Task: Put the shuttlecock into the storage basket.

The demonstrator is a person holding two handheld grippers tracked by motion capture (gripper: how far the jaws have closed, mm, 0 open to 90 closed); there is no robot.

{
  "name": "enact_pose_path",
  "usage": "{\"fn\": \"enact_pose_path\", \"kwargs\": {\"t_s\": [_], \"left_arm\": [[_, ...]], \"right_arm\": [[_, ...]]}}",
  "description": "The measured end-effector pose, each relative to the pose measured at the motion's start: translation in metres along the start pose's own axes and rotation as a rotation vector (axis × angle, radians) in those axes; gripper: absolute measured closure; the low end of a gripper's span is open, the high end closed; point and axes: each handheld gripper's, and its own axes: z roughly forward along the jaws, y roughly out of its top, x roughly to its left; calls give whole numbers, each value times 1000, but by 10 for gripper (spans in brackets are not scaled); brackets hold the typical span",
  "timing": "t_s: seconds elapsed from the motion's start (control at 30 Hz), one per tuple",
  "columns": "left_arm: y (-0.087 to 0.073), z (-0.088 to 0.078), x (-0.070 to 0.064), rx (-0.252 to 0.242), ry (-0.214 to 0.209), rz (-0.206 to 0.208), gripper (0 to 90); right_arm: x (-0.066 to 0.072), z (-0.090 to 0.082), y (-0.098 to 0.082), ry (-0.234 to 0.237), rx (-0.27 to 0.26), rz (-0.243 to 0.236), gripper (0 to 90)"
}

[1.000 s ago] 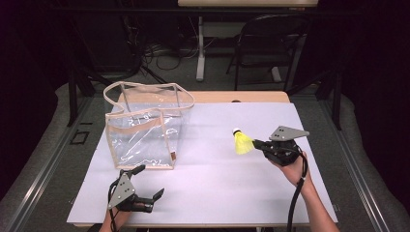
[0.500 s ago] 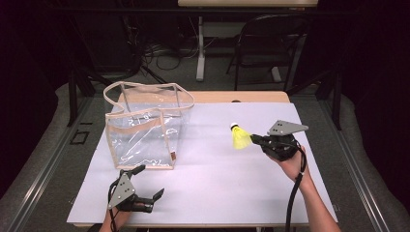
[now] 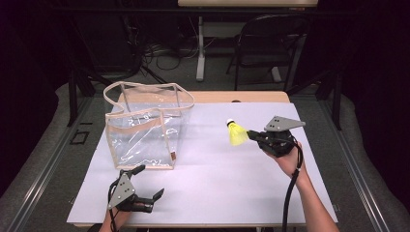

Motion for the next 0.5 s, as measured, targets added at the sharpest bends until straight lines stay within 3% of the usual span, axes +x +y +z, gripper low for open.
{"fn": "enact_pose_path", "kwargs": {"t_s": [0.5], "left_arm": [[0,0,0,-1,-1,1,0]], "right_arm": [[0,7,12,11,-18,-11,900]]}}
